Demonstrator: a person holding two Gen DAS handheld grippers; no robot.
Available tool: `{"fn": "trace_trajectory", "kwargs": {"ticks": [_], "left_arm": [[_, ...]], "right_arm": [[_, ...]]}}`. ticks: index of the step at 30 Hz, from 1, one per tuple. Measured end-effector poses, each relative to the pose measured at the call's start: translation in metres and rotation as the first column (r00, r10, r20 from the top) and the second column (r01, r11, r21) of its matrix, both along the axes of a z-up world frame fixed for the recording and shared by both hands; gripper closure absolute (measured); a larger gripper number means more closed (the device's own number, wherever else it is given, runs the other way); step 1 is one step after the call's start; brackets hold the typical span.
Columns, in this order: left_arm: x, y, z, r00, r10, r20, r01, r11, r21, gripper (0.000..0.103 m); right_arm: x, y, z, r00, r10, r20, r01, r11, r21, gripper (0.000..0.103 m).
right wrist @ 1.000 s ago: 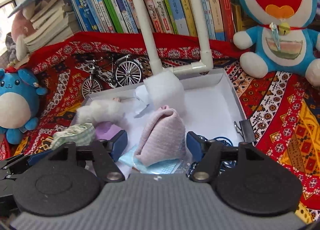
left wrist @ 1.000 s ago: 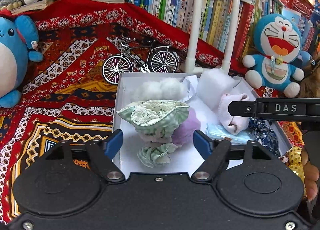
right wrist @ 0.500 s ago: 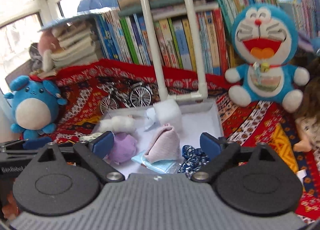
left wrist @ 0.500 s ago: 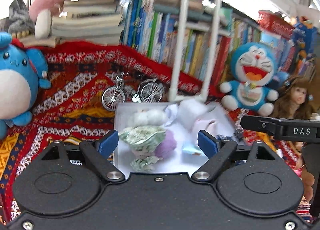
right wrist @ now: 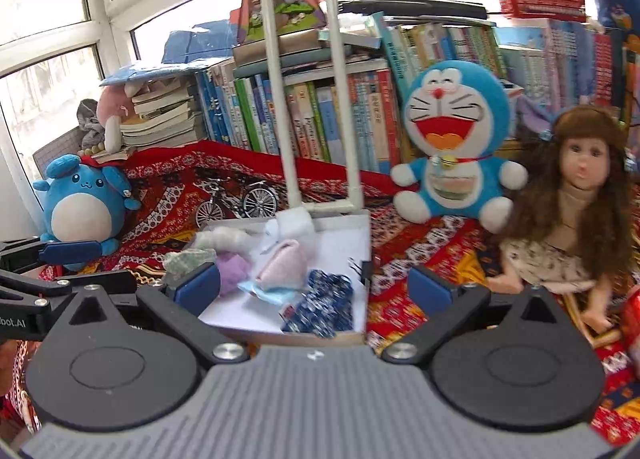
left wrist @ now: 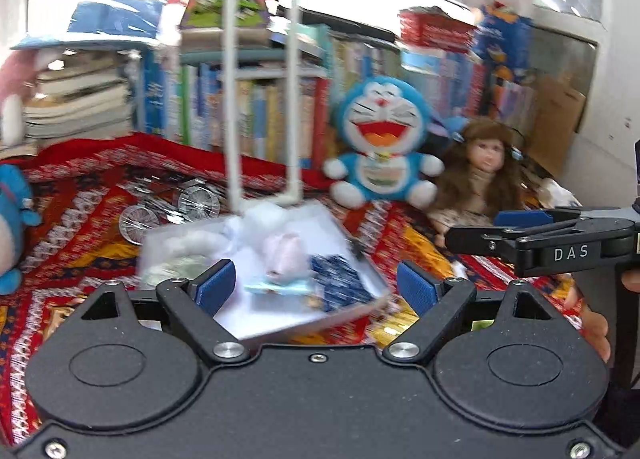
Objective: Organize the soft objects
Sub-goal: 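Move both grippers back toward the gold sequin bow and green scrunchie, then grasp the gold sequin bow with the left gripper while the right gripper grasps the green scrunchie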
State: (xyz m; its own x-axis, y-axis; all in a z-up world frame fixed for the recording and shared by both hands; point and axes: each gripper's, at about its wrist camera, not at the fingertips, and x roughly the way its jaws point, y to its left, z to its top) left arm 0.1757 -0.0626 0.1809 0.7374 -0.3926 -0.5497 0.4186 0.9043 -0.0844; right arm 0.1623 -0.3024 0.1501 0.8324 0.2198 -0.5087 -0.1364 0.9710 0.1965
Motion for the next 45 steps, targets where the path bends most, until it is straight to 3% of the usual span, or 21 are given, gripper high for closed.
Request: {"fn": "trace_trajectory", "kwargs": {"ticks": [7, 15, 22, 28, 33, 39, 45], "left_arm": [[-0.001, -0.046, -0.014, 0.994, -0.054, -0.1, 0.055, 0.998, 0.009, 0.016], [0.012, -0.1, -0.047, 0.971, -0.061, -0.231, 0.077, 0.995, 0.059, 0.016], [0.026, -0.131, -0.079, 0.967, 0.011, -0.253, 0.025, 0.99, 0.14, 0.016], [0.044, -0.144, -0.101, 0.952, 0.082, -0.296, -0.03, 0.984, 0.176, 0.016], [0.06, -0.149, -0.113, 0.937, 0.115, -0.329, -0.059, 0.983, 0.176, 0.016], [0.067, -0.159, -0.129, 0.933, 0.117, -0.34, -0.046, 0.976, 0.211, 0.016], [0.072, -0.165, -0.144, 0.919, 0.117, -0.375, -0.037, 0.976, 0.215, 0.016]], "right_arm": [[-0.03, -0.037, -0.014, 0.999, -0.048, 0.011, 0.047, 0.998, 0.052, 0.0], [-0.061, -0.069, -0.061, 0.998, -0.054, 0.042, 0.051, 0.997, 0.053, 0.0], [-0.074, -0.073, -0.098, 0.998, -0.068, 0.02, 0.067, 0.997, 0.032, 0.0], [-0.072, -0.08, -0.124, 0.996, -0.085, -0.024, 0.087, 0.993, 0.083, 0.001], [-0.066, -0.084, -0.132, 0.996, -0.086, -0.038, 0.091, 0.987, 0.135, 0.006], [-0.061, -0.079, -0.139, 0.996, -0.078, -0.042, 0.082, 0.99, 0.112, 0.007], [-0.057, -0.078, -0.143, 0.995, -0.084, -0.05, 0.089, 0.99, 0.109, 0.015]]}}
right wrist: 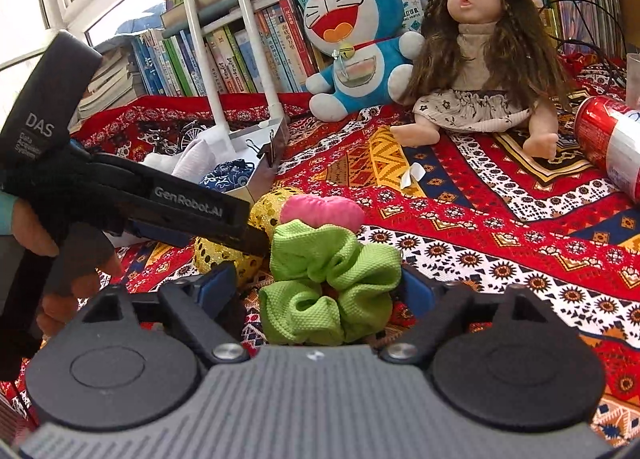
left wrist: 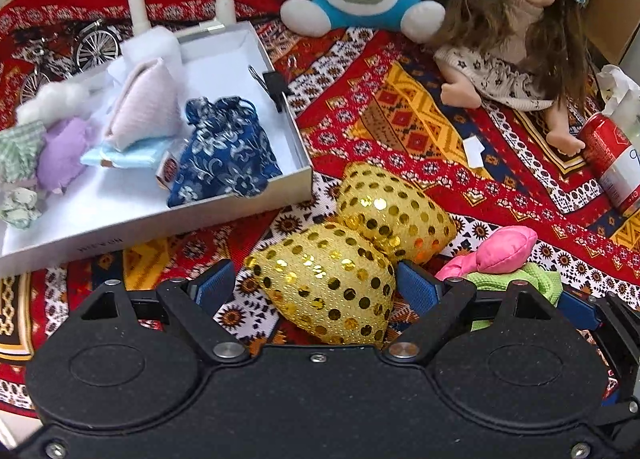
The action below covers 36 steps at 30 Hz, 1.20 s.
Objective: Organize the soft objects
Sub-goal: 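Grasp the gold sequin bow with the left gripper while the right gripper grasps the green scrunchie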
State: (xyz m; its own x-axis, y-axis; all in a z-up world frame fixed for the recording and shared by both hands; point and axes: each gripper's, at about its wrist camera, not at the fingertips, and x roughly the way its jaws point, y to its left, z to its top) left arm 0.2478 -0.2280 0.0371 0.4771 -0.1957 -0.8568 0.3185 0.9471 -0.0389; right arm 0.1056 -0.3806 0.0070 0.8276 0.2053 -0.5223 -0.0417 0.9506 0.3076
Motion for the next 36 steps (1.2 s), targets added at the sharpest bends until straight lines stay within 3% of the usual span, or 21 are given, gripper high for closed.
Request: {"fn": "trace_trajectory", "kwargs": {"ticks": [4, 10, 15, 18, 23, 30, 36], "left_arm": [[0.0, -0.003, -0.009, 1.0, -0.001, -0.019, 0.001, 1.0, 0.009, 0.018], [0.001, -0.006, -0.01, 1.0, -0.008, -0.017, 0.008, 1.0, 0.011, 0.022], [-0.003, -0.008, -0.006, 1.0, -0.024, 0.009, 0.024, 0.999, 0.027, 0.048], [-0.007, -0.009, -0.002, 0.999, -0.046, 0.015, 0.046, 0.999, 0.028, 0.057], [-0.014, -0.008, 0.012, 0.997, -0.077, 0.029, 0.078, 0.997, -0.001, 0.06], [-0.021, 0.002, 0.048, 0.991, -0.099, 0.093, 0.103, 0.994, -0.039, 0.06], [-0.016, 0.031, 0.092, 0.988, -0.058, 0.144, 0.074, 0.991, -0.111, 0.06]], "right_arm": [[0.001, 0.0, -0.002, 1.0, 0.001, -0.002, -0.001, 1.0, 0.008, 0.024], [0.001, -0.001, -0.002, 1.0, -0.001, 0.002, 0.001, 1.0, 0.023, 0.027], [0.002, -0.002, -0.002, 1.0, -0.011, -0.005, 0.011, 0.999, 0.042, 0.044], [0.0, -0.003, 0.0, 1.0, -0.027, 0.001, 0.027, 0.998, 0.052, 0.056], [-0.003, -0.004, 0.009, 0.998, -0.062, 0.022, 0.06, 0.996, 0.068, 0.069], [-0.007, -0.002, 0.035, 0.99, -0.102, 0.095, 0.096, 0.993, 0.07, 0.071], [0.0, 0.005, 0.066, 0.983, -0.096, 0.158, 0.084, 0.993, 0.081, 0.072]]}}
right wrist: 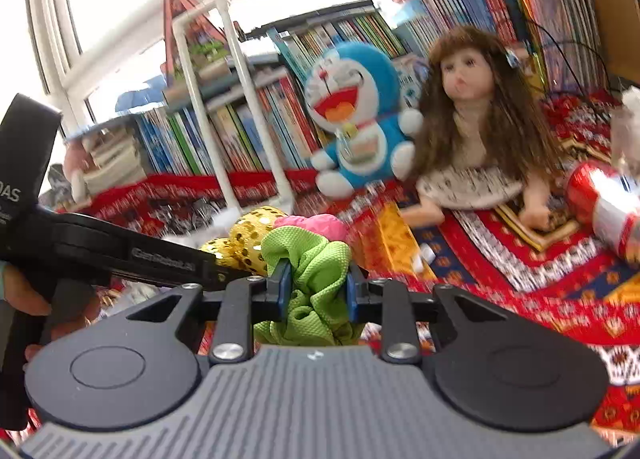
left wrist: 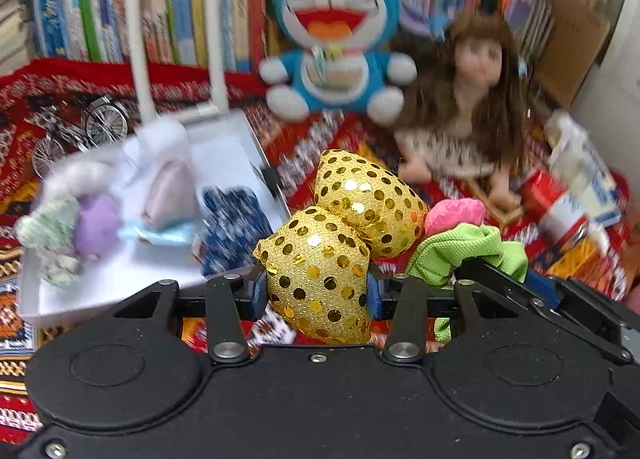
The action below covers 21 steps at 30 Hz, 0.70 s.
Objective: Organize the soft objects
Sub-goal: 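Grasp the gold sequin bow with the left gripper while the right gripper grasps the green scrunchie, then carry the gold bow and green scrunchie over the white tray with both grippers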
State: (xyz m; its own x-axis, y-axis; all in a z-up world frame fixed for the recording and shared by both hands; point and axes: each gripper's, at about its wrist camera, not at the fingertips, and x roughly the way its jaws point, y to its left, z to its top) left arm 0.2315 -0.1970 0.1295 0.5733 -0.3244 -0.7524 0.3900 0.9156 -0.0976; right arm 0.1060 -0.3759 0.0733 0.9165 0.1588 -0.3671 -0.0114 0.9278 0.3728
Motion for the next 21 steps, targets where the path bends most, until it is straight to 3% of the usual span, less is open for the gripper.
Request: {"fn": "trace_trajectory", "kwargs": {"ticks": [12, 16, 21], "left_arm": [[0.022, 0.097, 0.063, 0.991, 0.105, 0.087, -0.102, 0.994, -0.033, 0.058], [0.03, 0.134, 0.059, 0.987, 0.137, 0.086, -0.135, 0.99, -0.026, 0.058], [0.041, 0.168, 0.035, 0.986, 0.162, 0.047, -0.161, 0.987, -0.023, 0.057]], "right_arm": [[0.043, 0.039, 0.061, 0.993, 0.095, 0.076, -0.095, 0.996, -0.005, 0.071], [0.062, 0.059, 0.063, 0.99, 0.132, 0.055, -0.132, 0.991, -0.002, 0.071], [0.087, 0.084, 0.051, 0.98, 0.197, 0.004, -0.197, 0.98, 0.041, 0.071]]}}
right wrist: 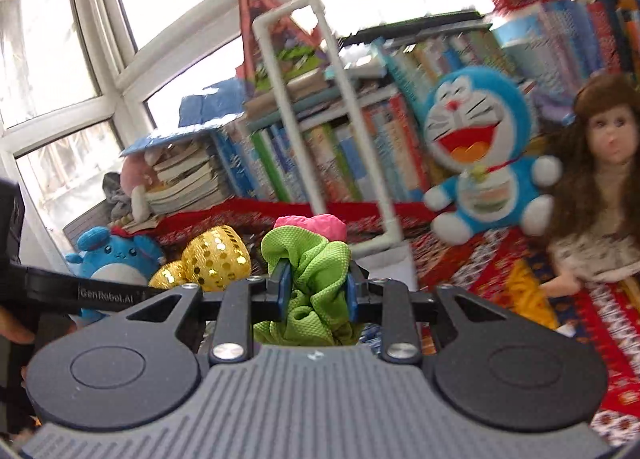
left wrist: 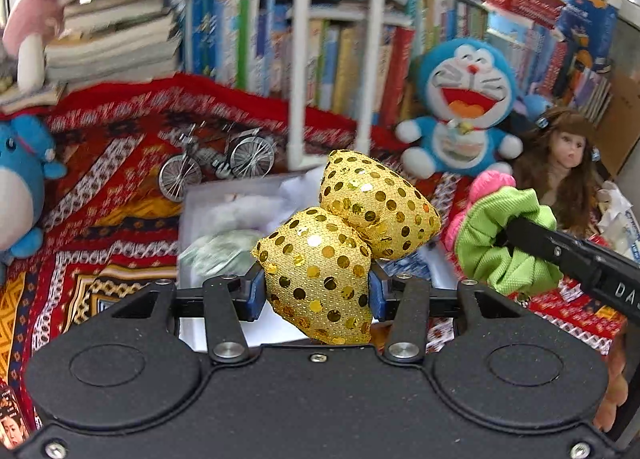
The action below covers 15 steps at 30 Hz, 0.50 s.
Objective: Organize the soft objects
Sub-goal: 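Carry the gold bow and green scrunchie over the white tray with both grippers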
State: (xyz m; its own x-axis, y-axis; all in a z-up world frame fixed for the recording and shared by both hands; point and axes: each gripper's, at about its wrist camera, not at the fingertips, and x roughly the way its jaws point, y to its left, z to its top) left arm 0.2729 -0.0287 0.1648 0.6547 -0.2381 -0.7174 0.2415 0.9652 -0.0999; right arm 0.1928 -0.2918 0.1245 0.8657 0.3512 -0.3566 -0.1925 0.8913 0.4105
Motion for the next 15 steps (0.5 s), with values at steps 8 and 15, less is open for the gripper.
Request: {"fn": "trace_trajectory", "kwargs": {"ticks": [8, 15], "left_arm": [[0.018, 0.026, -0.053, 0.999, -0.009, -0.041, 0.009, 1.0, 0.013, 0.057], [0.035, 0.035, -0.087, 0.999, -0.017, -0.033, 0.019, 0.999, 0.042, 0.057]], "right_arm": [[0.046, 0.043, -0.035, 0.987, 0.07, -0.142, -0.074, 0.997, -0.023, 0.071], [0.077, 0.063, -0.065, 0.972, 0.071, -0.226, -0.086, 0.995, -0.057, 0.071]]}}
